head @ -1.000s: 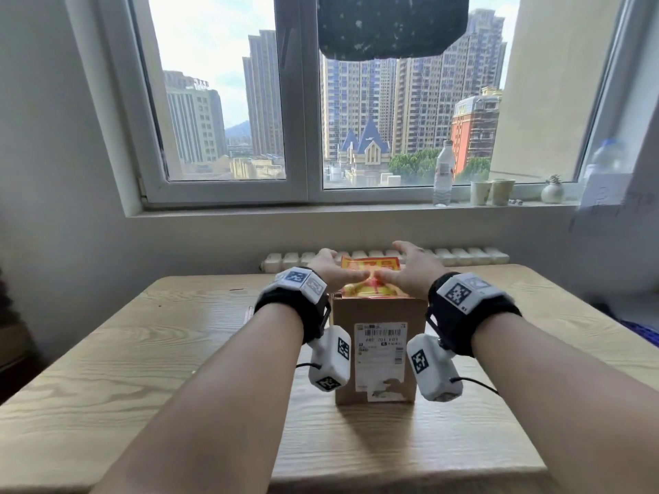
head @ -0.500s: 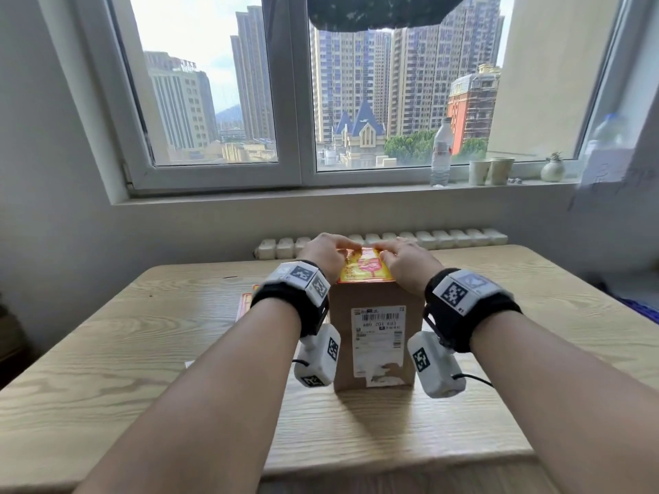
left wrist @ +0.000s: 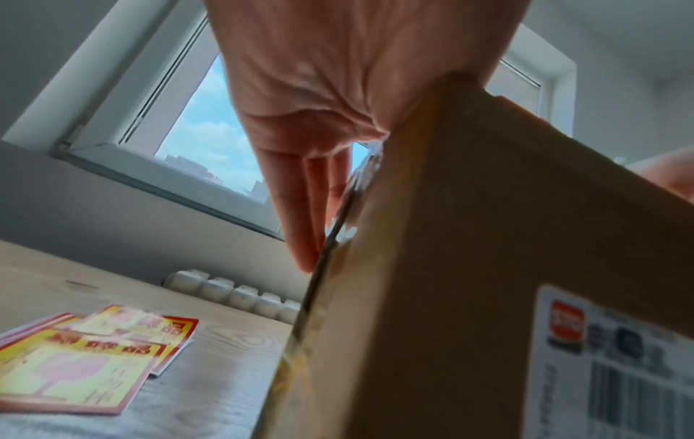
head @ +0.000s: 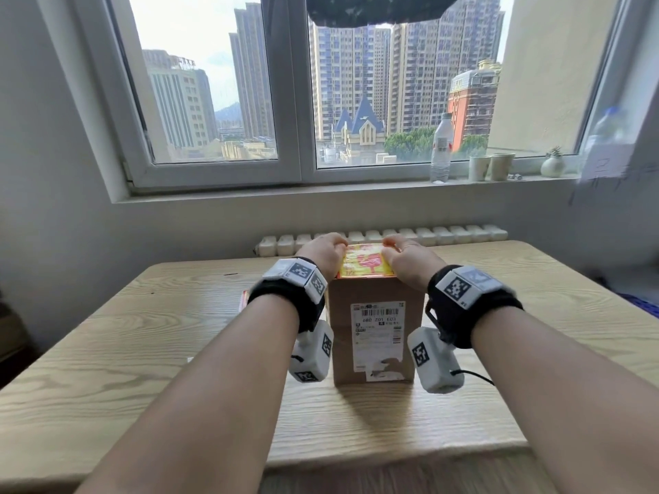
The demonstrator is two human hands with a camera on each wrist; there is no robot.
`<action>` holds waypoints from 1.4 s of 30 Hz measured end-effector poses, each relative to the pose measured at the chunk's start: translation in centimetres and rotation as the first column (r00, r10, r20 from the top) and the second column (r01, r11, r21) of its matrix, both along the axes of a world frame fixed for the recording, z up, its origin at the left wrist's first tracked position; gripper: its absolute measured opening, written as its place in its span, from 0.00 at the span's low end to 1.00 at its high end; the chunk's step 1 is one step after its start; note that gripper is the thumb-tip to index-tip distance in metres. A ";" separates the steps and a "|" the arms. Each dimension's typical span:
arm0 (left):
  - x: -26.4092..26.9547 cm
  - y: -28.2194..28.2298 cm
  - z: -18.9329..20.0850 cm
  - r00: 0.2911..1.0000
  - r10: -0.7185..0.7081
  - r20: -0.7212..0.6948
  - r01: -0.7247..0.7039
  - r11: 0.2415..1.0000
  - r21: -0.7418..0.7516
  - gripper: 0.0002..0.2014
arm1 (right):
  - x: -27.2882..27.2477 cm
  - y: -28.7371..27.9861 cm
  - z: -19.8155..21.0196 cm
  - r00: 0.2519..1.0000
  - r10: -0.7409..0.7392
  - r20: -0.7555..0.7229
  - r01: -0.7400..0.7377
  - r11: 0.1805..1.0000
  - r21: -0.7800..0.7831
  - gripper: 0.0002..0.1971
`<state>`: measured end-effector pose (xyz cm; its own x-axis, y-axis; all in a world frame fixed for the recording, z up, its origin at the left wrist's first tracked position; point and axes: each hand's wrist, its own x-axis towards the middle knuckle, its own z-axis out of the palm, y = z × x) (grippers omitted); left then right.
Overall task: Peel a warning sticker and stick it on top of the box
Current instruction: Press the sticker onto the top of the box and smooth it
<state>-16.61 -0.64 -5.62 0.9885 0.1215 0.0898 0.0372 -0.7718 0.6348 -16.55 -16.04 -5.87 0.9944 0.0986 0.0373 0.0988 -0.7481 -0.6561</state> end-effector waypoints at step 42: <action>4.9 1.8 0.8 0.970 0.011 -0.244 -0.162 0.778 -0.607 0.22 | 8.2 -0.7 -0.8 0.961 -0.072 -0.268 0.193 0.868 0.458 0.32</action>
